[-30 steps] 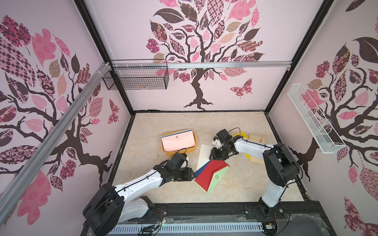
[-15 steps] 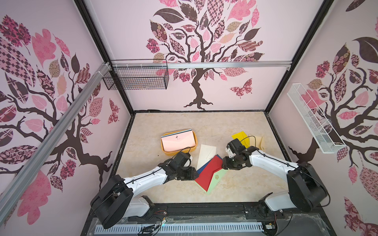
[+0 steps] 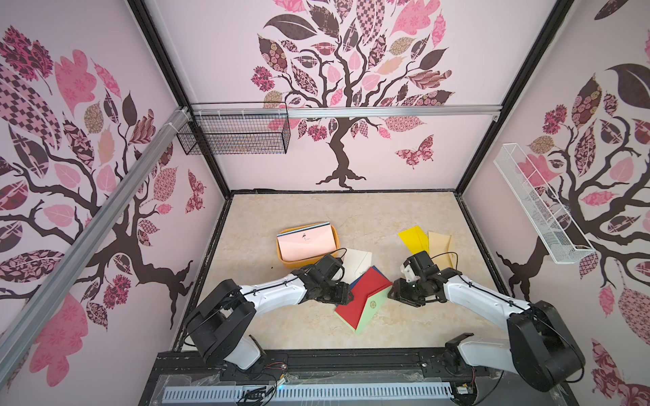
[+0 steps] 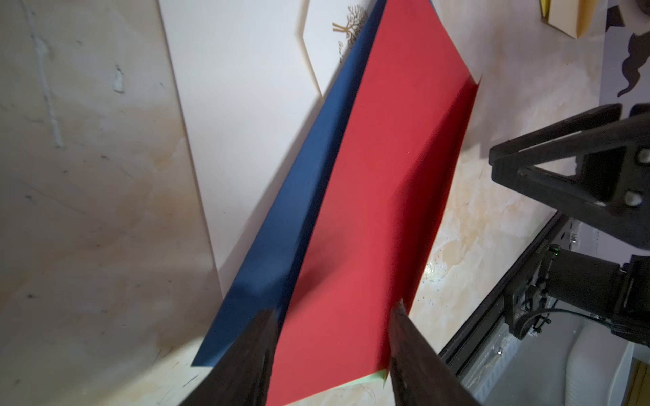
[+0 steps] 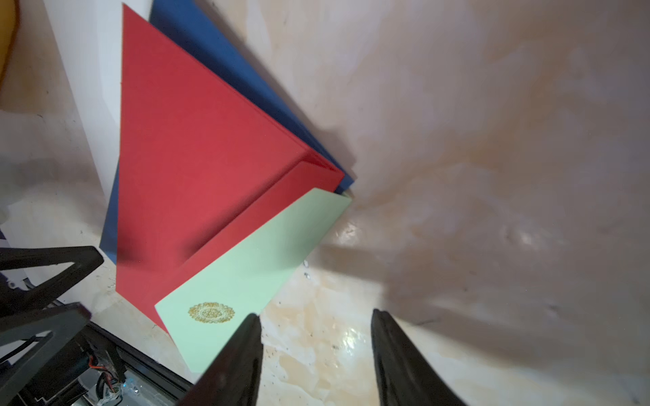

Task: Put the sealed envelopes into the storage box
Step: Move the envelope to the center of the board, then pick up the envelope from the center of the board.

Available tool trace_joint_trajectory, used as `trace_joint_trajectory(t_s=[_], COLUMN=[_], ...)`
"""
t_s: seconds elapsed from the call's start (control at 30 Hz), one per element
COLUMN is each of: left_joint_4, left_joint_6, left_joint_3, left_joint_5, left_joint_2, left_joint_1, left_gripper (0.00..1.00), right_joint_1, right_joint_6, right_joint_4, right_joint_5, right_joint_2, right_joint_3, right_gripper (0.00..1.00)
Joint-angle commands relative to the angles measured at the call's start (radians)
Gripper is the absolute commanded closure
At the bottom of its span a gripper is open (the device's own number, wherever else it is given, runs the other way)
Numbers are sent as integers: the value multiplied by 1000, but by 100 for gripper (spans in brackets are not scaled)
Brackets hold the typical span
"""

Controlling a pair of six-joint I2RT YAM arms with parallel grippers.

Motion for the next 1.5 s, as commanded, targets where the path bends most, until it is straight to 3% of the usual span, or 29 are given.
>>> trace_joint_trajectory(t_s=[0.0, 0.4, 0.63, 0.97, 1.3, 1.47], left_joint_4=[-13, 103, 129, 322, 274, 149], left_joint_6=[12, -38, -65, -177, -150, -97], left_joint_3=[-3, -54, -52, -76, -69, -41], left_joint_5=[-37, 73, 91, 174, 159, 70], left_joint_2=[20, 63, 33, 44, 41, 49], left_joint_1=[4, 4, 4, 3, 5, 5], left_gripper=[44, 50, 52, 53, 53, 52], right_joint_1=[7, 7, 7, 7, 7, 6], right_joint_6=[7, -21, -34, -36, -35, -34], right_joint_4=[56, 98, 105, 117, 129, 130], right_joint_5=[-47, -70, -69, -72, -73, -74], right_joint_2=[76, 233, 258, 262, 262, 256], right_joint_3=[44, 104, 98, 88, 73, 69], right_gripper=[46, 47, 47, 47, 47, 47])
